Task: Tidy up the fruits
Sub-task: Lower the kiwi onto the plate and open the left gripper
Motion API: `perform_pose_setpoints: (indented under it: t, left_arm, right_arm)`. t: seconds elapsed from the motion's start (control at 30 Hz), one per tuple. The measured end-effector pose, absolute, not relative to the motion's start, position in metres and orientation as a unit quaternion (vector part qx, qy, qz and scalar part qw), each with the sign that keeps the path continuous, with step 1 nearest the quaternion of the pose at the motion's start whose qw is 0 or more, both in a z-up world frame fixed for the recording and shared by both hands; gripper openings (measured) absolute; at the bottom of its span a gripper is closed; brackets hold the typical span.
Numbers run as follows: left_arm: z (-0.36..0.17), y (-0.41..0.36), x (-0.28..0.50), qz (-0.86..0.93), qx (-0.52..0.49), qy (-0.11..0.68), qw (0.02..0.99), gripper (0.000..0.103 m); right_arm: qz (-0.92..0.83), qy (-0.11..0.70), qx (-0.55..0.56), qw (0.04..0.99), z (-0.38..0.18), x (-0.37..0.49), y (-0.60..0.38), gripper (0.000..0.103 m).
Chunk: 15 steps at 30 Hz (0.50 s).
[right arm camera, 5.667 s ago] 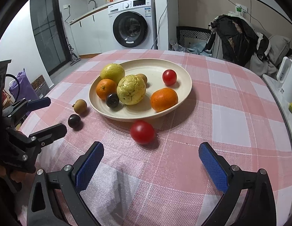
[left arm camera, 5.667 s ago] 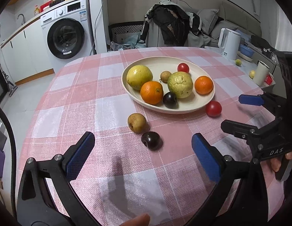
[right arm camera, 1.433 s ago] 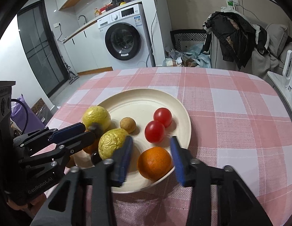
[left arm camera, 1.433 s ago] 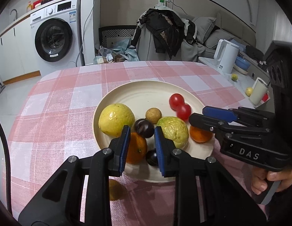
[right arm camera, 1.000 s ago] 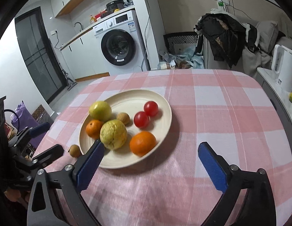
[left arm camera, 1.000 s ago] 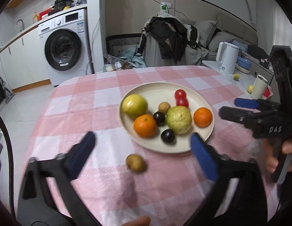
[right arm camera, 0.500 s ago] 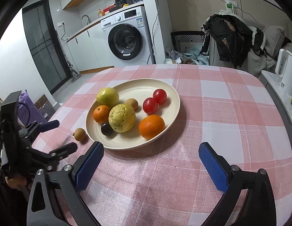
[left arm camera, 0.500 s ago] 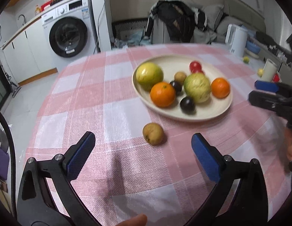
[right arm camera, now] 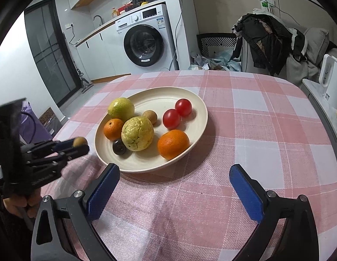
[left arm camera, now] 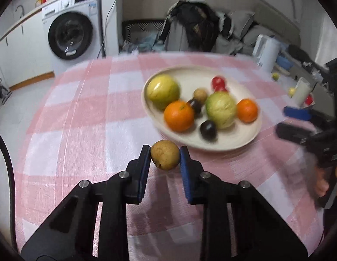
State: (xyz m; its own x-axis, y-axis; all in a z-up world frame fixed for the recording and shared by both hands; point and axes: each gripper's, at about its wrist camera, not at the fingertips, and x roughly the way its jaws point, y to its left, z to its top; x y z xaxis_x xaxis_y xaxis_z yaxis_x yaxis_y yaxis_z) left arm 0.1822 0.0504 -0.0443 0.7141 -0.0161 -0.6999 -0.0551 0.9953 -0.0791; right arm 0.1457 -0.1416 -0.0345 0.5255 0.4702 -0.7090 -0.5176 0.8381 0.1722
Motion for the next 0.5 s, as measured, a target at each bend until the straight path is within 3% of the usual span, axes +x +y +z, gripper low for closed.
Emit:
perform_pose_setpoints:
  t: [0.4,0.5]
  left_arm:
    - [-0.04,0.012,0.215,-0.005,-0.022,0.367,0.93,0.025]
    - [-0.043,0.011,0.212,-0.008,-0.02,0.369,0.929,0.035]
  right_arm:
    - [0.282,0.396,-0.038,0.873,-0.037,0.145,-0.139,0.103]
    - [0.287,0.396,-0.041,0.871,-0.039,0.144,-0.139,0.103]
